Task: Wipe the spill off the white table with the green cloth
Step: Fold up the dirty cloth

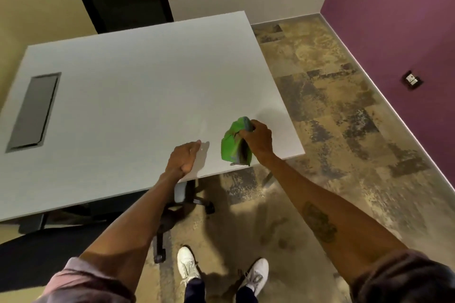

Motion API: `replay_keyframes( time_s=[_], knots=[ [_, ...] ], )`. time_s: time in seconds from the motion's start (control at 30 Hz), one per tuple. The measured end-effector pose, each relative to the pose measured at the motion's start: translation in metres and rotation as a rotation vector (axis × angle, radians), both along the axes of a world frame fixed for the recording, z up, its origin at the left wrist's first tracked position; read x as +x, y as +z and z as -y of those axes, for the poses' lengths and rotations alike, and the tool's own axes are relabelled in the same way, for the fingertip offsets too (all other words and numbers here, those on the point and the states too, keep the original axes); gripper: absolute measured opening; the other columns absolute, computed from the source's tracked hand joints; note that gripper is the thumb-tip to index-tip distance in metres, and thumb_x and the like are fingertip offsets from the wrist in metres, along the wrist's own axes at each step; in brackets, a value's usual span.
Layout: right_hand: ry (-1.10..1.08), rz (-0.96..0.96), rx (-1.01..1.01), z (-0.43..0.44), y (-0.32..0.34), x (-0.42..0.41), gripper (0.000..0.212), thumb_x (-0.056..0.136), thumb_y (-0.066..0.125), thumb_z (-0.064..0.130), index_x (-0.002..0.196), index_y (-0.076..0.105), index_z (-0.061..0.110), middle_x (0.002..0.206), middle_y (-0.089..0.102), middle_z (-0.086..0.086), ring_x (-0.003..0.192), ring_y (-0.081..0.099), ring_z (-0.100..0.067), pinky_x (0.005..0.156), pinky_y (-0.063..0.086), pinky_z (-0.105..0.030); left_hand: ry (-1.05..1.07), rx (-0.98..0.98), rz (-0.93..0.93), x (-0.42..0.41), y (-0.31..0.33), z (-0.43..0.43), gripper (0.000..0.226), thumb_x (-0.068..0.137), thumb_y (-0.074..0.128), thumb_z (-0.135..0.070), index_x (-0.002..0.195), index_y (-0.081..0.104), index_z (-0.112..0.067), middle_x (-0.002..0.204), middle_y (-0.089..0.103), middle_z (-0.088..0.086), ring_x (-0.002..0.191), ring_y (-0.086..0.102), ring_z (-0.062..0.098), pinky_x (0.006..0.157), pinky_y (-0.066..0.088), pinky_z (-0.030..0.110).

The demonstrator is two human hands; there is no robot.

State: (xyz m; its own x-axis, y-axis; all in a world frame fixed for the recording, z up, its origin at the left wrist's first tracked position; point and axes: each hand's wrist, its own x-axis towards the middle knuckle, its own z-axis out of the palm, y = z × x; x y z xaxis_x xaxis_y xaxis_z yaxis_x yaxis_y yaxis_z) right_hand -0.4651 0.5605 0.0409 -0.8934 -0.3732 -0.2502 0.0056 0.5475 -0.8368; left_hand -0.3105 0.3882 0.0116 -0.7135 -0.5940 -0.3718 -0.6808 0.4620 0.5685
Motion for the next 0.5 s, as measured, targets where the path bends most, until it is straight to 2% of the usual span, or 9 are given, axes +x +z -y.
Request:
replay_keyframes(
  time_s=[0.07,0.17,0.23,0.3,0.4,0.5],
  knots=[
    [-0.008,0.021,0.011,0.025,0.001,0.015,0.013,0.075,0.069,0.02,0.078,0.062,0.009,0.073,0.061,-0.005,0.073,0.056,-0.029,0.062,0.036,-0.028,0.017,0.079,-0.043,0.006,0.004,0.013,0.05,0.108,0.034,-0.046,0.119,0.07,-0.013,0.133,0.067,0.014,0.124,0.059,0.034,0.094,0.041,0.036],
    [0.006,0.041,0.024,0.06,0.006,0.037,0.011,0.075,0.07,0.022,0.082,0.065,0.016,0.08,0.066,-0.006,0.076,0.058,-0.027,0.066,0.042,-0.03,0.046,0.17,-0.112,0.017,0.008,0.032,0.044,0.107,0.045,-0.037,0.142,0.059,-0.014,0.149,0.056,0.007,0.141,0.048,0.026,0.115,0.033,0.034],
    [0.016,0.051,0.038,0.082,0.012,0.05,0.019,0.075,0.071,0.024,0.092,0.068,0.017,0.083,0.066,-0.004,0.077,0.058,-0.026,0.07,0.045,-0.031,0.069,0.218,-0.133,0.026,0.008,0.046,0.044,0.105,0.05,-0.03,0.146,0.055,-0.015,0.15,0.055,0.005,0.141,0.048,0.024,0.116,0.031,0.03],
    [0.035,0.066,0.043,0.106,0.018,0.062,0.02,0.075,0.07,0.025,0.093,0.067,0.017,0.084,0.066,-0.003,0.08,0.062,-0.028,0.072,0.049,-0.034,0.12,0.266,-0.179,0.038,0.009,0.063,0.046,0.101,0.057,-0.026,0.145,0.055,-0.016,0.143,0.061,0.004,0.134,0.054,0.022,0.111,0.036,0.028],
    [0.064,0.098,0.015,0.142,0.025,0.079,0.019,0.077,0.069,0.023,0.094,0.068,0.015,0.09,0.072,-0.008,0.088,0.067,-0.03,0.08,0.056,-0.043,0.181,0.269,-0.241,0.056,0.012,0.089,0.042,0.094,0.067,-0.029,0.134,0.063,-0.02,0.125,0.069,0.0,0.112,0.062,0.019,0.094,0.044,0.026],
    [0.098,0.135,-0.041,0.176,0.028,0.098,0.018,0.079,0.069,0.02,0.095,0.07,0.011,0.091,0.073,-0.01,0.089,0.068,-0.028,0.085,0.057,-0.047,0.204,0.238,-0.287,0.073,0.013,0.118,0.018,0.095,0.062,-0.026,0.11,0.07,-0.02,0.106,0.072,0.003,0.095,0.063,0.016,0.077,0.046,0.022]
  ],
)
